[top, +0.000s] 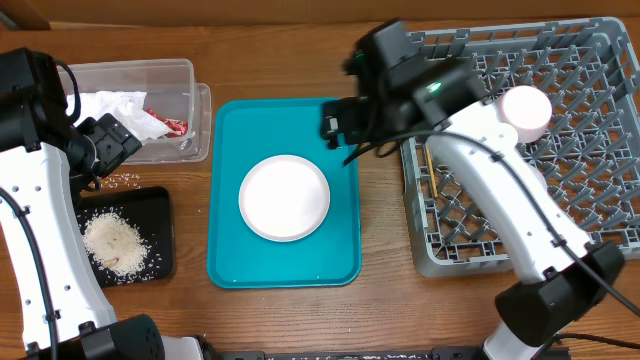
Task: Sort waste into correct bins and load items into the dishwasher
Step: 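Reach the right gripper to the white plate on the teal tray, then grasp the plate rim with the right gripper and lift it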
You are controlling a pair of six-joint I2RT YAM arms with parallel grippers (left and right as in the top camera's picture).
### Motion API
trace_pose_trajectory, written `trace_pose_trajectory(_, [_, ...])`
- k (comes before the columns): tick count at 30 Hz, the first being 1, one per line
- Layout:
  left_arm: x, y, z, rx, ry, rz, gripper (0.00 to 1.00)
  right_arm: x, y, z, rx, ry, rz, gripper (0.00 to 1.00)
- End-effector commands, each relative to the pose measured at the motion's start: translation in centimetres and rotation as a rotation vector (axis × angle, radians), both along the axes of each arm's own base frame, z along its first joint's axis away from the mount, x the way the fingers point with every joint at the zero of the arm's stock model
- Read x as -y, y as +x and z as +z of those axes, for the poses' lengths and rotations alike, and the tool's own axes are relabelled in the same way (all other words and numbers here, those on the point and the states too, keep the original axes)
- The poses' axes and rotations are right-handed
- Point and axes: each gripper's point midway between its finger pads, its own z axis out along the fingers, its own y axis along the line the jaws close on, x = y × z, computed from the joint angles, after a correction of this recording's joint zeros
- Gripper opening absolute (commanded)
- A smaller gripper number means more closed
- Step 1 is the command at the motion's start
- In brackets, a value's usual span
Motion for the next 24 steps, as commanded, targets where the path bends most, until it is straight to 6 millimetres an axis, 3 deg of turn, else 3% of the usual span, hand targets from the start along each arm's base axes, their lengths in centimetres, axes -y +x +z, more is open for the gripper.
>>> trace_pose_trajectory(1, [-0.1,0.1,0.0,0.004,-0.007,0.017,1.00,-1.7,-0.6,-2.2,0.041,-0.060,0.033,0.95])
trace_pose_trajectory(6, [-0.1,0.1,0.0,0.004,-0.007,0.017,1.00,-2.0,-1.6,-8.5,-0.058,-0.122,0.006,0.94])
trace_pose_trajectory(9, [-0.1,0.1,0.0,0.004,-0.007,0.017,1.00,-2.0,-2.7,-12.1,-0.167,-0.135,-0.024,0.71])
trace_pose_trajectory(11, [-0.1,0.1,0.0,0.004,-0.007,0.017,1.00,-2.5,-3.3,-13.9,-0.237,-0.125,-0.033,0.66])
trace_pose_trajectory(14, [-0.1,0.1,0.0,0.004,-0.007,0.017,1.00,-3.2,-3.9,-16.1,-0.336,-0.105,-0.087,0.66])
trace_pose_trajectory(17, [-0.1,0.1,0.0,0.004,-0.007,0.017,1.00,-3.3,-4.5,-18.1,-0.394,-0.129,-0.115,0.54])
trace_pose_trajectory(19, [-0.1,0.1,0.0,0.004,-0.007,0.017,1.00,-3.3,-4.7,-19.2,-0.420,-0.145,-0.133,0.51])
trace_pose_trajectory(24, [-0.1,0.1,0.0,0.004,-0.007,0.017,1.00,-3.2,-4.8,-20.1,-0.447,-0.156,-0.167,0.47])
